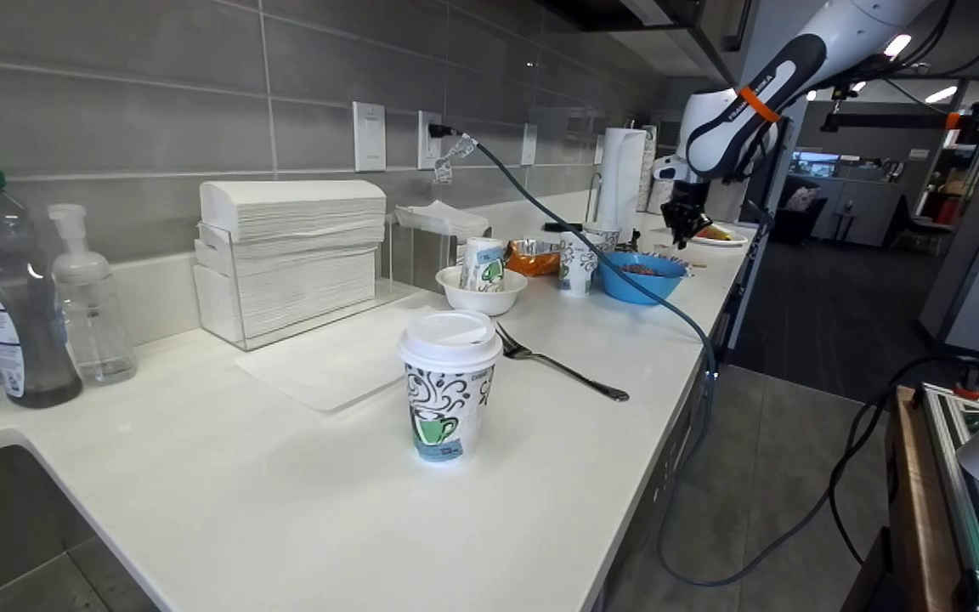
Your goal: Stir in the bowl
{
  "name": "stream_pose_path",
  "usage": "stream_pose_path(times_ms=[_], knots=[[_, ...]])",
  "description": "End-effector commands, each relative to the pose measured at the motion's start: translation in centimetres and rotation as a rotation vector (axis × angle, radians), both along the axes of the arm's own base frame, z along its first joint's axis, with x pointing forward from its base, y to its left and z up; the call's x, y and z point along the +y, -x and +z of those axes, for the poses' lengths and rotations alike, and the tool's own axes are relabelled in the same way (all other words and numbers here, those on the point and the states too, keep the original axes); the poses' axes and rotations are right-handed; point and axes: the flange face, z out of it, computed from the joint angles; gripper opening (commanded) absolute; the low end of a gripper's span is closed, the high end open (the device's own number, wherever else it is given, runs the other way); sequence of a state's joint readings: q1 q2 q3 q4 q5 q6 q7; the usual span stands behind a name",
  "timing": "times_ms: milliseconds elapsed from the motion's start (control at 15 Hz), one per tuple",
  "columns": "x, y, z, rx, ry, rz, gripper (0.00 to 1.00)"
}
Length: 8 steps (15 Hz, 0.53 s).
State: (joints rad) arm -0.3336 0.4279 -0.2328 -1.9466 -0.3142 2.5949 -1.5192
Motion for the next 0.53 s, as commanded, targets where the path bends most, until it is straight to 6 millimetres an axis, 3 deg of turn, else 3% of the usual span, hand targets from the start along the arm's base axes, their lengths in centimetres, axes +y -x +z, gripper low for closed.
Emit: stream_pose_path(times_ms=[0,467], knots=[[1.1,1.0,1.2,0.073,0.094,0.012,0.03],[4.1,0.3,2.2,0.197,0.315,0.123,0.03]])
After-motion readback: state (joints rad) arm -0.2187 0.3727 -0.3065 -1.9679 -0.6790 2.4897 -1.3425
